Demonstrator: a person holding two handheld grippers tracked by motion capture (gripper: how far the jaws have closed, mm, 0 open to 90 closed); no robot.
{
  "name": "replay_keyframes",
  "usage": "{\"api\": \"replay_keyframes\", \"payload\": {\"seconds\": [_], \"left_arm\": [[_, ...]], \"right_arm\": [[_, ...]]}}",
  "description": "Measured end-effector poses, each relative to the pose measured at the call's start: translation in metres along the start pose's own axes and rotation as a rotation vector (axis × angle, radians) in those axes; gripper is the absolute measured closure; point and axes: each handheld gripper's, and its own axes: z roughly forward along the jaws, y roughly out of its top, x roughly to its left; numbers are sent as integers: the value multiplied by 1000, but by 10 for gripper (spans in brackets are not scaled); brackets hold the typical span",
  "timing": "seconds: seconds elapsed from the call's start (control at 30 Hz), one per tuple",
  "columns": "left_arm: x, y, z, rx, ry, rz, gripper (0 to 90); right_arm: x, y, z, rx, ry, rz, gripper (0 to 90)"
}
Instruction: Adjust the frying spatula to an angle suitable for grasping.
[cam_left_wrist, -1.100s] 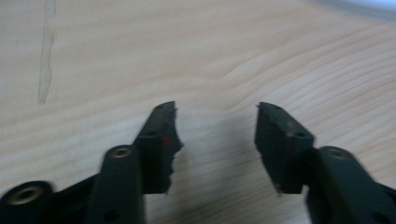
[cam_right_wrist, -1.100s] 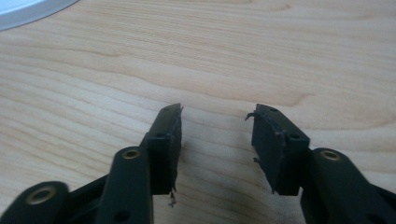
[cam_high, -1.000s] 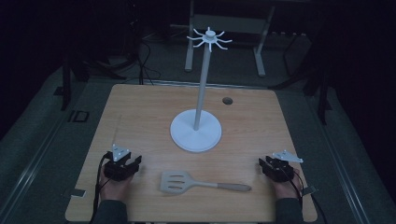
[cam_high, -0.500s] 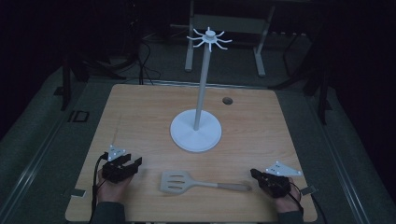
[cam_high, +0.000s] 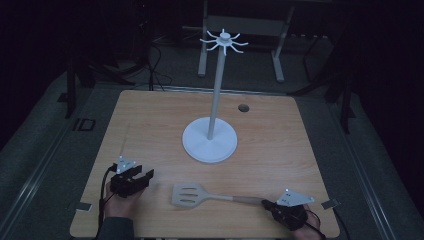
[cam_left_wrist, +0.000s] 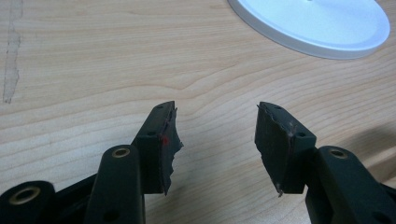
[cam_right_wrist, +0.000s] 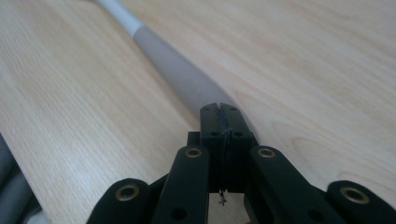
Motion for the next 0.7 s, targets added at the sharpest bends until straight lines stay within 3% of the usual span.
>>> {"api": "replay_keyframes", "payload": {"seconds": [0.1, 0.3, 0.4, 0.7], "left_arm": [[0, 0, -1, -2, 1, 0, 487], [-2, 1, -1, -8, 0, 3, 488], [-3, 1, 0, -8, 3, 10, 487], [-3, 2, -2, -16, -7, 5, 487]], "right_arm": [[-2, 1, 1, -6, -2, 6, 899], [-11, 12, 7, -51, -52, 29, 900], [-11, 15, 10, -43, -72, 23, 900], [-3, 7, 10, 21, -62, -20, 900]]}}
